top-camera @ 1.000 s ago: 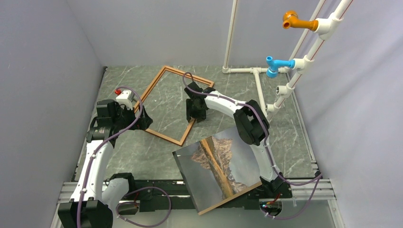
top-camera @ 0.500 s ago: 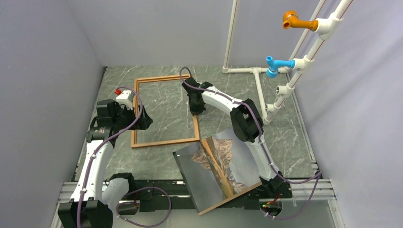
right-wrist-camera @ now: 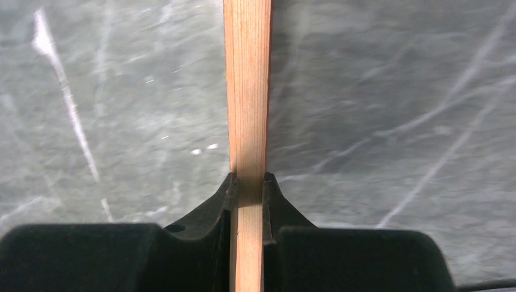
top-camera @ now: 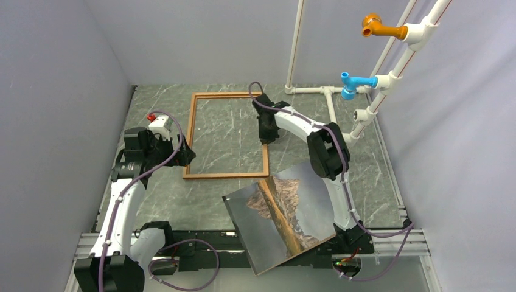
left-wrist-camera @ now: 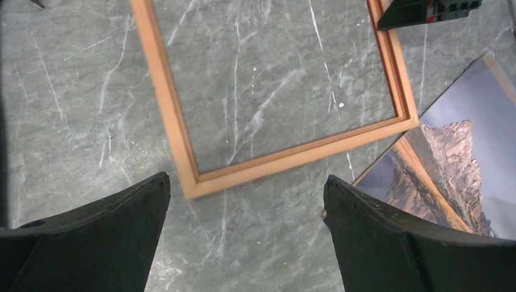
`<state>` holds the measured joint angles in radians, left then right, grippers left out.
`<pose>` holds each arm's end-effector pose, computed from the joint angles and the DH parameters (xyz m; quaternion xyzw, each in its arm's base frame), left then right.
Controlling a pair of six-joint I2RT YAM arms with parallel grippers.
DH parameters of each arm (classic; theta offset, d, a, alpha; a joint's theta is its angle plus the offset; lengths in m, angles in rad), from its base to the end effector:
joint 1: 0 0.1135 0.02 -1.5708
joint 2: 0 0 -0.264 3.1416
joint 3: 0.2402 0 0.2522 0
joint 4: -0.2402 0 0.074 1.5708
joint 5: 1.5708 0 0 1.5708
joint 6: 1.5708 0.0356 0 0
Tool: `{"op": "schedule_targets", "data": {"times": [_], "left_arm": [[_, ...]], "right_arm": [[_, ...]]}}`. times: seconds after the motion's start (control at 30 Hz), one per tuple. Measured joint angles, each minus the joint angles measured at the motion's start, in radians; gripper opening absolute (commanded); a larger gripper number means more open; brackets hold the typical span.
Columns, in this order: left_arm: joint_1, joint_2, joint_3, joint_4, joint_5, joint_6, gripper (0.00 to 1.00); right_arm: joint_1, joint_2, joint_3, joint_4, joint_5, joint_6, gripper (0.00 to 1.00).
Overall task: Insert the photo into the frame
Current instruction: Adjust the photo frame at the center of the board.
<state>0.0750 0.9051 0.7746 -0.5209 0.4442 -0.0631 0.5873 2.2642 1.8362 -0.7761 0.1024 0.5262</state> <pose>0.1927 -0.0009 0.2844 0.0372 0.8788 -0.1948 0.4339 0.3980 0.2606 0.1673 -0.0207 0.9818 0.0535 0.1812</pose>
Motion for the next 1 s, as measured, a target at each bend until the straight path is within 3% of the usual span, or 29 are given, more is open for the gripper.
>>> {"op": "schedule_targets", "data": {"times": [0.17, 0.3, 0.43, 0.5, 0.6, 0.87, 1.0], "left_arm": [[0.000, 0.007, 0.000, 0.000, 0.000, 0.000, 0.99], [0.000, 0.008, 0.000, 0.000, 0.000, 0.000, 0.99], [0.000, 0.008, 0.000, 0.000, 0.000, 0.000, 0.99], [0.000, 0.008, 0.000, 0.000, 0.000, 0.000, 0.99], [0.000, 0.008, 0.000, 0.000, 0.000, 0.000, 0.99], [0.000, 0.008, 0.000, 0.000, 0.000, 0.000, 0.99], [0.000, 0.008, 0.000, 0.000, 0.000, 0.000, 0.99]], "right_arm": [[-0.069, -0.017, -0.026, 0.002, 0.001, -0.017, 0.01], [-0.100, -0.018, -0.026, 0.000, 0.007, -0.035, 0.11], [-0.109, -0.019, -0.026, 0.001, 0.010, -0.048, 0.53], [-0.109, -0.030, -0.045, 0.008, 0.021, -0.064, 0.61], [-0.109, -0.079, -0.125, 0.018, 0.022, -0.080, 0.62], [-0.102, -0.254, -0.351, 0.067, -0.034, -0.069, 0.53], [-0.092, -0.315, -0.448, 0.098, -0.085, -0.053, 0.43]]}}
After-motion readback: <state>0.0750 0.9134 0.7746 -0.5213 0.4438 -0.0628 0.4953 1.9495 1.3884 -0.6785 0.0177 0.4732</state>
